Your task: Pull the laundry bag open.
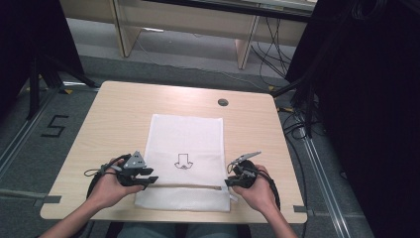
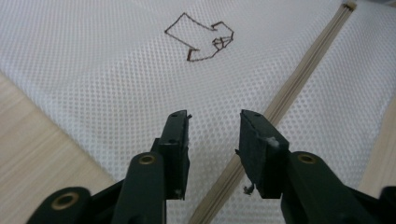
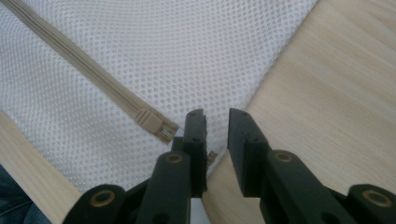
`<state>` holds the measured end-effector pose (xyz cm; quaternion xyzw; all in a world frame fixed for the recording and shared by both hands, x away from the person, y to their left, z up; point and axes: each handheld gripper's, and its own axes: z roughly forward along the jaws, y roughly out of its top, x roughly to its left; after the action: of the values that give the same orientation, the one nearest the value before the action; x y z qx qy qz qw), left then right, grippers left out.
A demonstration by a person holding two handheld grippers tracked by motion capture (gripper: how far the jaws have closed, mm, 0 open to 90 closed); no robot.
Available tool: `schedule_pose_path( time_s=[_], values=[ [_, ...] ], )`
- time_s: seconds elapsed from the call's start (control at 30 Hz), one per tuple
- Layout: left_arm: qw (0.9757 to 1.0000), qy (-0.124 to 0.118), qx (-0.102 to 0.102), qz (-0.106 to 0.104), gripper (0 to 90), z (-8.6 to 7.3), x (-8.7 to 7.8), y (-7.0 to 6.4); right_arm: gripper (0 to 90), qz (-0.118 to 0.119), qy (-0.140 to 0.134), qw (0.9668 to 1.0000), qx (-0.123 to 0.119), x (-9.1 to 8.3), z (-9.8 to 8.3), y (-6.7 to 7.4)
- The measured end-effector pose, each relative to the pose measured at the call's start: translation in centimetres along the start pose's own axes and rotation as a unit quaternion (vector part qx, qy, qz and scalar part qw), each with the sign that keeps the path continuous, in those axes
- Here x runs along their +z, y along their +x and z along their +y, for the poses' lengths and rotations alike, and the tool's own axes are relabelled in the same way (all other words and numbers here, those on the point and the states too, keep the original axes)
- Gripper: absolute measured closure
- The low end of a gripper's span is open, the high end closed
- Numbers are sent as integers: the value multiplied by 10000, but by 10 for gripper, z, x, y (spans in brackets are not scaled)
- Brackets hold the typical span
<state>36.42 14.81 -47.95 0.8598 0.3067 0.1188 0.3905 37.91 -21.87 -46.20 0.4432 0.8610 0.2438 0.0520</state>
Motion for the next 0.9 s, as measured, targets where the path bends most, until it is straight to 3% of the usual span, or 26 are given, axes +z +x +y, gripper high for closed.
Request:
schedule_pose_path(
  time_s=[0.2, 0.33, 0.37, 0.4, 0.47, 0.53, 0.6, 0.63, 0.67, 0.7, 0.73, 0.77, 0.8, 0.83, 0.9],
  values=[
    [9998, -185, 47, -40, 493, 8, 4, -4, 900, -29, 80, 10000, 18, -3, 1, 4],
    [9995, -289, -96, -65, 448, 15, 10, -9, 900, 16, 24, 10000, -60, -2, 1, 5],
    [9995, -286, -21, -150, 441, 16, 11, -9, 900, 21, 34, 10000, -28, -2, 1, 5],
    [9993, -291, -91, -201, 443, 16, 13, -12, 900, 49, 101, 9999, 97, -2, 1, 6],
    [9993, -254, -21, -267, 465, 18, 15, -16, 900, 82, 36, 9999, 89, -1, 2, 6],
    [9992, -271, 26, -307, 476, 22, 16, -20, 900, 105, 180, 9994, 268, 0, 4, 8],
    [9990, -304, -7, -337, 491, 25, 19, -23, 900, 105, 158, 9997, 170, 2, 4, 10],
    [9989, -240, 172, -354, 496, 28, 19, -22, 900, 79, 213, 9996, 141, 3, 4, 10],
    [9989, -269, 89, -376, 499, 29, 21, -24, 900, 87, 295, 9992, 244, 4, 3, 13],
    [9987, -314, 23, -391, 502, 30, 23, -26, 900, 83, 301, 9993, 201, 5, 3, 13],
    [9986, -256, 245, -400, 505, 32, 23, -24, 900, 89, 273, 9995, 140, 6, 3, 13],
    [9987, -298, 59, -406, 509, 32, 25, -27, 900, 86, 355, 9991, 213, 6, 3, 13],
    [9986, -234, 210, -422, 510, 33, 24, -26, 900, 104, 337, 9993, 119, 7, 3, 12],
    [9985, -299, 67, -453, 513, 32, 27, -28, 900, 90, 328, 9994, 76, 8, 4, 11],
    [9986, -276, 92, -453, 516, 33, 27, -28, 900, 63, 412, 9989, 193, 9, 3, 11]
  ],
)
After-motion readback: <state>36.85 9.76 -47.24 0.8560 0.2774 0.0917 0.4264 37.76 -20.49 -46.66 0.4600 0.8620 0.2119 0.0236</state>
